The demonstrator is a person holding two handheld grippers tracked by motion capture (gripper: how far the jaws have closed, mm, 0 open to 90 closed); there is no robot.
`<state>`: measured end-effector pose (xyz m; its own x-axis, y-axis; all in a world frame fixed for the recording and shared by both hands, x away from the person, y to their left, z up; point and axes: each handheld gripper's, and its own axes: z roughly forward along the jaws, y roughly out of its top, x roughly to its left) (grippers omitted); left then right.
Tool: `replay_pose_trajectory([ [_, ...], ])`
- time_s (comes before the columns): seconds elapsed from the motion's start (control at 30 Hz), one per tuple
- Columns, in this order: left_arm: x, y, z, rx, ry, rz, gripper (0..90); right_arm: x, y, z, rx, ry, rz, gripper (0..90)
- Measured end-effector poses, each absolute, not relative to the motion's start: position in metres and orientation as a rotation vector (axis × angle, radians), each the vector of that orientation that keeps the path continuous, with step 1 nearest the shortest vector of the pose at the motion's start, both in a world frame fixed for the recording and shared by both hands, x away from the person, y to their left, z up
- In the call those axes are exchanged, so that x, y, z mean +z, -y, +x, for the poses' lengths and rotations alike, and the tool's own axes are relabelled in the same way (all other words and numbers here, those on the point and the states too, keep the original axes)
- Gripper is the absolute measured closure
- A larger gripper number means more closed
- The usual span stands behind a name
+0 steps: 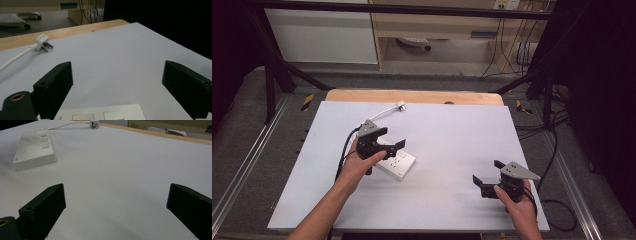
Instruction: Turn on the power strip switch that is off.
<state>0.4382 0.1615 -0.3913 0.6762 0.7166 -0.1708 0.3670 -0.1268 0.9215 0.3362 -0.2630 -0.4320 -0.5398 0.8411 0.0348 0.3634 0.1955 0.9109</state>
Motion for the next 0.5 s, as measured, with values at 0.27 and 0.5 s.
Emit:
replay_pose_trajectory([
  [0.27, -0.384, -0.171, 0.433, 0.366, -0.862, 1.730, 8.4, -0.432, 0.263, 0.337, 1.312, -2.002, 1.117, 2.6],
  [0.5, -0.376, -0.181, 0.426, 0.370, -0.845, 1.717, 7.9, -0.433, 0.262, 0.338, 1.322, -2.001, 1.112, 2.1],
])
